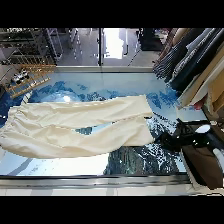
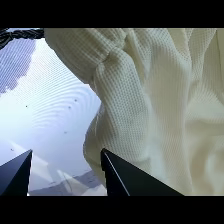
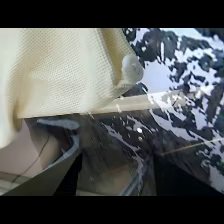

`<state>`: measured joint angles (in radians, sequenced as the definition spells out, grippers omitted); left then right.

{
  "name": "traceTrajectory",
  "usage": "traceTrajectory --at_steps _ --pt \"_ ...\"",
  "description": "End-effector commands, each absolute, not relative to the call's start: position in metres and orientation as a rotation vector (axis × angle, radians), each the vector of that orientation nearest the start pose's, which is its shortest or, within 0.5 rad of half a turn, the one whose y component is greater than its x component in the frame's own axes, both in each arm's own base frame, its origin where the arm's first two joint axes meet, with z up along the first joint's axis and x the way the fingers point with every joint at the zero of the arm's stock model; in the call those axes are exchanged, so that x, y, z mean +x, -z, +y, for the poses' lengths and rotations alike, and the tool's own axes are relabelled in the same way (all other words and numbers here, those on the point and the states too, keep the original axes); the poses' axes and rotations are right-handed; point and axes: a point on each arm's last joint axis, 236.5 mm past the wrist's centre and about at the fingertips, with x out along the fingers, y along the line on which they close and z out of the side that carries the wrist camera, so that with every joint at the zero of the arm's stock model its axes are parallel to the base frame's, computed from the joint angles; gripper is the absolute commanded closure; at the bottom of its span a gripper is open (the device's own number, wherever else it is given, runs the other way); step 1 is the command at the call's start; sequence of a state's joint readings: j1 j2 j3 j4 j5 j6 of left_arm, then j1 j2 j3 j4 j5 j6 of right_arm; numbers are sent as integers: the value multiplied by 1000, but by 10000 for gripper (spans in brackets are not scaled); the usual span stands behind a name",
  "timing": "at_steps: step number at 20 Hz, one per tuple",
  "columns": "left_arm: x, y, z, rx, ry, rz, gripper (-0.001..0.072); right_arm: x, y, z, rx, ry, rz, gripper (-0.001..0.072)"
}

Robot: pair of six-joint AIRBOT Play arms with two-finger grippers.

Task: Fold the clothes and pants, and hang the long-sleeved shirts on hangers.

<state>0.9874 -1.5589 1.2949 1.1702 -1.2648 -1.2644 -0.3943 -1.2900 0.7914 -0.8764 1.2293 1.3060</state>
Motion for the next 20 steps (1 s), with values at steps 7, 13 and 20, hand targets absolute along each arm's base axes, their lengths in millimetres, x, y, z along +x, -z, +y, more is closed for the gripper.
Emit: traceTrajectory --at_steps 7,13,20 --pt "321 40 277 -875 -304 1080 229 388 90 47 857 -53 1072 483" --pt "332 63 289 -918 -334 1044 228 459 -40 69 731 -245 869 687" --pt "355 73 308 -1067 -431 910 226 455 -169 73 628 -328 697 687"
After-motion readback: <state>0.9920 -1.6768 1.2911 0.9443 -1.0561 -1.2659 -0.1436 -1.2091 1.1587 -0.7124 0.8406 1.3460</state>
